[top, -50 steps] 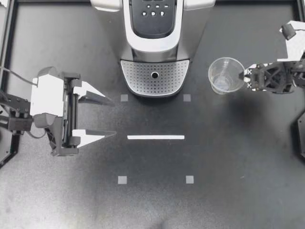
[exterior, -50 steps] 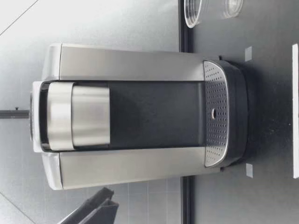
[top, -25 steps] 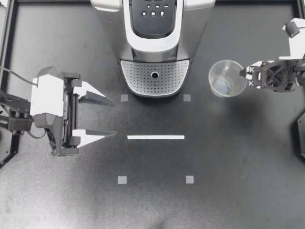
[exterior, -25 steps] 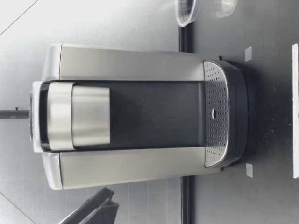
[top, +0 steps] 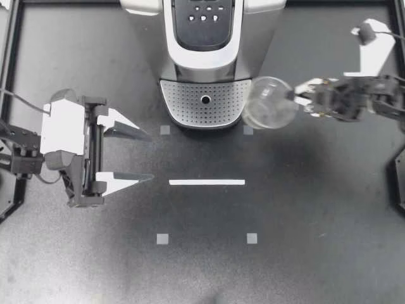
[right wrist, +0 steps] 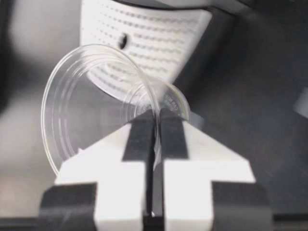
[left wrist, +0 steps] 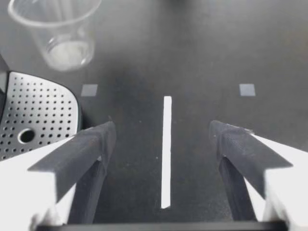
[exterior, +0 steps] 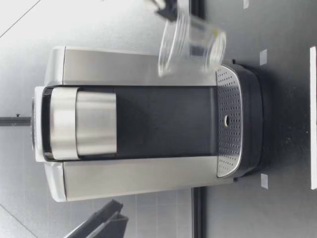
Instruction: Place the coffee capsule inside the capsule container, then place the cup onto the center of the cup tray, then push the 'Hot Water' and 'Travel Mug' buttons.
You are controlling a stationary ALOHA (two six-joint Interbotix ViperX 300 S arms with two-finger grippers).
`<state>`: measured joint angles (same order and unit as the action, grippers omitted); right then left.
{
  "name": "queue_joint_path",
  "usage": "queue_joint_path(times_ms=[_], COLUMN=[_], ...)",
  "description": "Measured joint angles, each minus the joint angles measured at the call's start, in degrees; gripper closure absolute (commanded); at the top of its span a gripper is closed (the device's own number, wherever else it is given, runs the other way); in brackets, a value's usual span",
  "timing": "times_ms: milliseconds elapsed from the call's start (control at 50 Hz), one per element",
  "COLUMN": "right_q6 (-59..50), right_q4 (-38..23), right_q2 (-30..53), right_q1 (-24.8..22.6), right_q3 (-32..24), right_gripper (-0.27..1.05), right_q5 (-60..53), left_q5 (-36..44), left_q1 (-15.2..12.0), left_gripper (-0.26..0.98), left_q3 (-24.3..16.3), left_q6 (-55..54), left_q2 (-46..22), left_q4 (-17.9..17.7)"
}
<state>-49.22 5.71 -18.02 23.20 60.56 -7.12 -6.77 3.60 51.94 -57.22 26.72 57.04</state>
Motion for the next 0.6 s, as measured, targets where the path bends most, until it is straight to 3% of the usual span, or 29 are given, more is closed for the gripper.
queue_joint_path(times_ms=[360,600], right_q6=[-0.2,-0.2], right_q4=[-1.1,-1.1], right_q2=[12.2,16.8], right_q1=[0.0,0.0], right_q3=[-11.3,-15.2], right_gripper=[0.69,0.69], right_q5=[-1.4,-1.2], left_q5=[0.1,0.1], left_q1=[0.0,0.0], left_gripper=[0.03,0.03], left_q3=[0.0,0.6], left_q6=[0.0,0.0], left_q2=[0.0,0.1], left_q4=[0.0,0.0])
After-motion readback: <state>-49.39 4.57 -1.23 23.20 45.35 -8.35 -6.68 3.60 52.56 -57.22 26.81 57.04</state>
